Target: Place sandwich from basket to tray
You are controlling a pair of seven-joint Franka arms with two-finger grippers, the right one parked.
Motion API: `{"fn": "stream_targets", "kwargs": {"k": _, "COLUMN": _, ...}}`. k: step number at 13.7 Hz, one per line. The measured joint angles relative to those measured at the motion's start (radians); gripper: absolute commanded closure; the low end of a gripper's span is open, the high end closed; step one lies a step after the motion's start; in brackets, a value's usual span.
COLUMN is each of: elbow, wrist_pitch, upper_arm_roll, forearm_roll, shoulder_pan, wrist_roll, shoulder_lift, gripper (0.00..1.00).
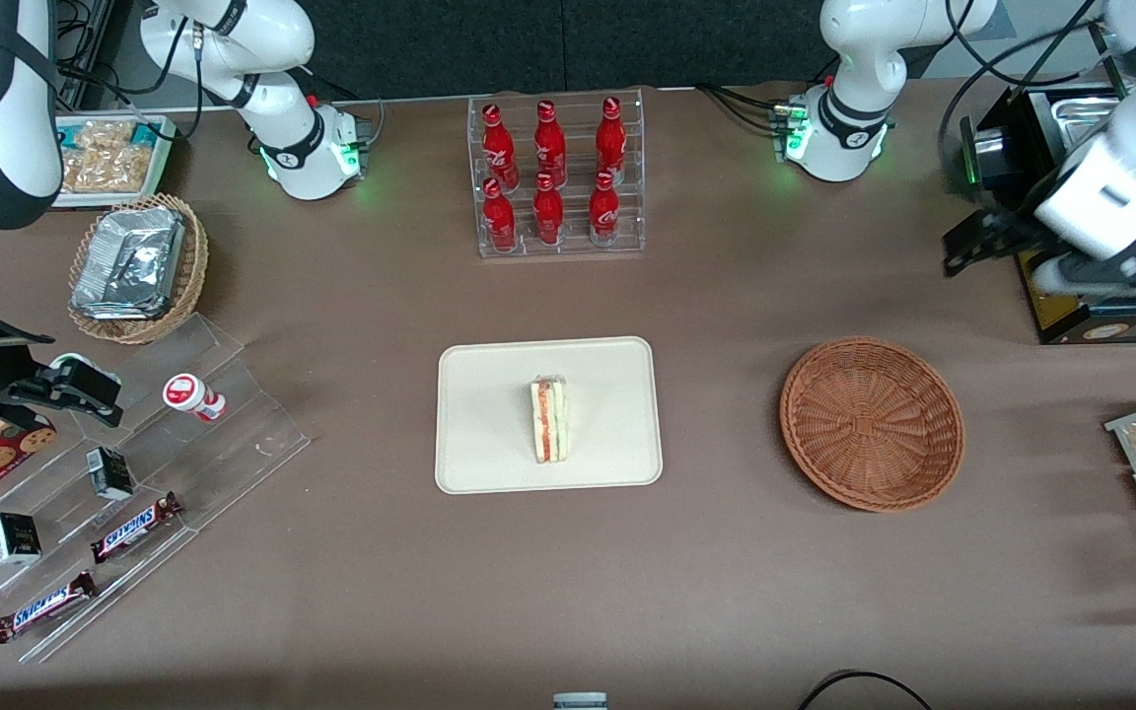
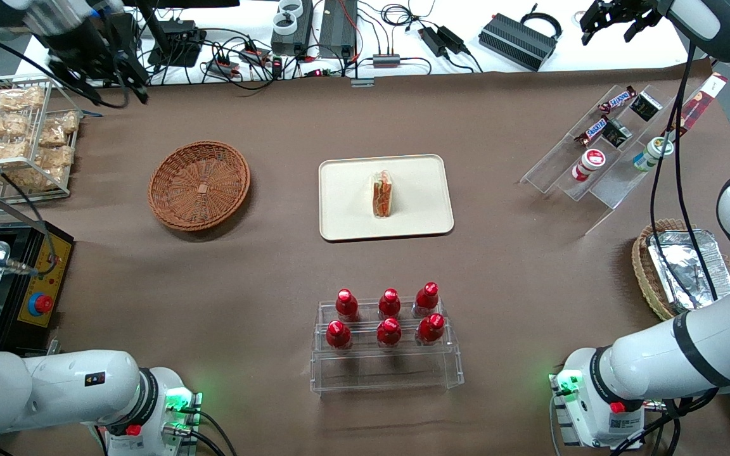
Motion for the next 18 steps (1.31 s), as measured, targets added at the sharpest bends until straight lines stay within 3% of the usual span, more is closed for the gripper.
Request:
{"fn": "stream_targets", "kwargs": {"k": 8, "elbow": 0.112, "wrist_pitch": -0.066, "upper_arm_roll": 0.006, "forearm_roll": 0.030, "shoulder_pan": -0.014, "wrist_roll": 0.000, "shoulder_lift": 0.001, "gripper": 0.00}}
{"fn": "stream_targets", "kwargs": {"k": 18, "elbow": 0.117, "wrist_pitch": -0.077, "upper_arm_roll": 0.028, "forearm_roll": 0.033, "shoulder_pan": -0.041, "wrist_roll": 0.003, "shoulder_lift": 0.006, "gripper": 0.00}}
